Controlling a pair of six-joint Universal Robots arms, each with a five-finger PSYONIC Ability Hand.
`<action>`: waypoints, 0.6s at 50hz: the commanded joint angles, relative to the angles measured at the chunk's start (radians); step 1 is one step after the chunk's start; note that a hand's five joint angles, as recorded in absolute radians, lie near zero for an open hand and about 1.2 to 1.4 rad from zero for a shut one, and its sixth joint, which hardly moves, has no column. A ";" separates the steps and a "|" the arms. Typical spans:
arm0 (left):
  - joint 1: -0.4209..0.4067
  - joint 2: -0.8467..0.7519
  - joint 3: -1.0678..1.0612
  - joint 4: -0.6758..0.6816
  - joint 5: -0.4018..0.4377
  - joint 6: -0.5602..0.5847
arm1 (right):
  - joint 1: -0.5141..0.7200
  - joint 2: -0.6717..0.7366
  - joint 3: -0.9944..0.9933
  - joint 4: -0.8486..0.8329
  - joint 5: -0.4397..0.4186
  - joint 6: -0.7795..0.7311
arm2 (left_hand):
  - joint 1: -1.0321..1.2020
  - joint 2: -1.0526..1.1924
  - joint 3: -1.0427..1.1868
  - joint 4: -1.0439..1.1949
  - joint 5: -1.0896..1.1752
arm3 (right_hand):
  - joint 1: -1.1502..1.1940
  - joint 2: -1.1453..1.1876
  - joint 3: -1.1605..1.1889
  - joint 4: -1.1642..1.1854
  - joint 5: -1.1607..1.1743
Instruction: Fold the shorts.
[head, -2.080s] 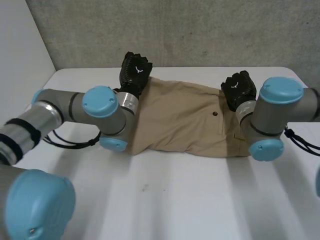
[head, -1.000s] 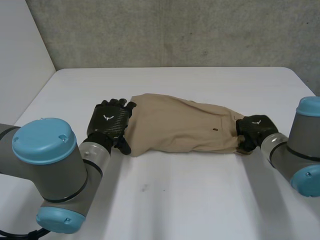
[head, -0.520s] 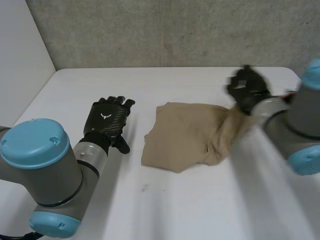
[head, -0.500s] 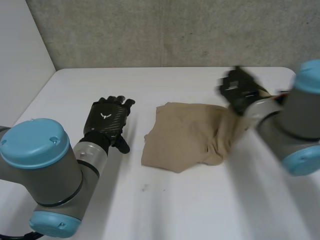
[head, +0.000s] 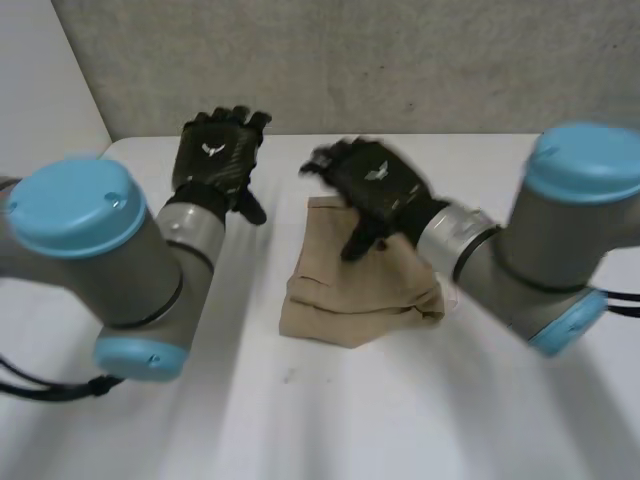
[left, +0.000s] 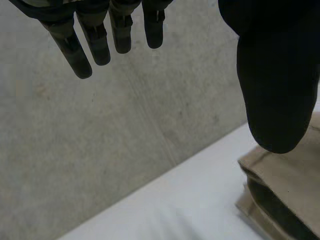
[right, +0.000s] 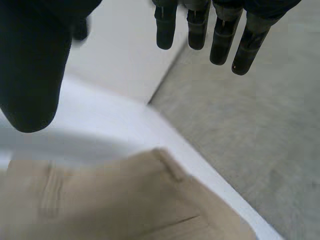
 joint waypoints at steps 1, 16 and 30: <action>-0.087 -0.172 0.247 -0.111 0.009 0.000 | -0.103 -0.049 -0.006 0.074 0.022 0.298 | 0.020 0.006 -0.002 0.009 -0.009 | -0.031 -0.052 -0.043 -0.065 -0.071; -0.139 -0.525 0.618 -0.318 0.092 -0.003 | -0.128 0.214 -0.178 0.291 0.188 0.088 | 0.029 0.015 0.007 0.018 0.000 | -0.031 -0.052 -0.043 -0.065 -0.071; -0.096 -0.668 0.721 -0.519 0.081 0.006 | -0.128 0.369 -0.262 0.333 0.203 -0.022 | 0.035 0.021 0.013 0.024 0.006 | -0.031 -0.052 -0.043 -0.065 -0.071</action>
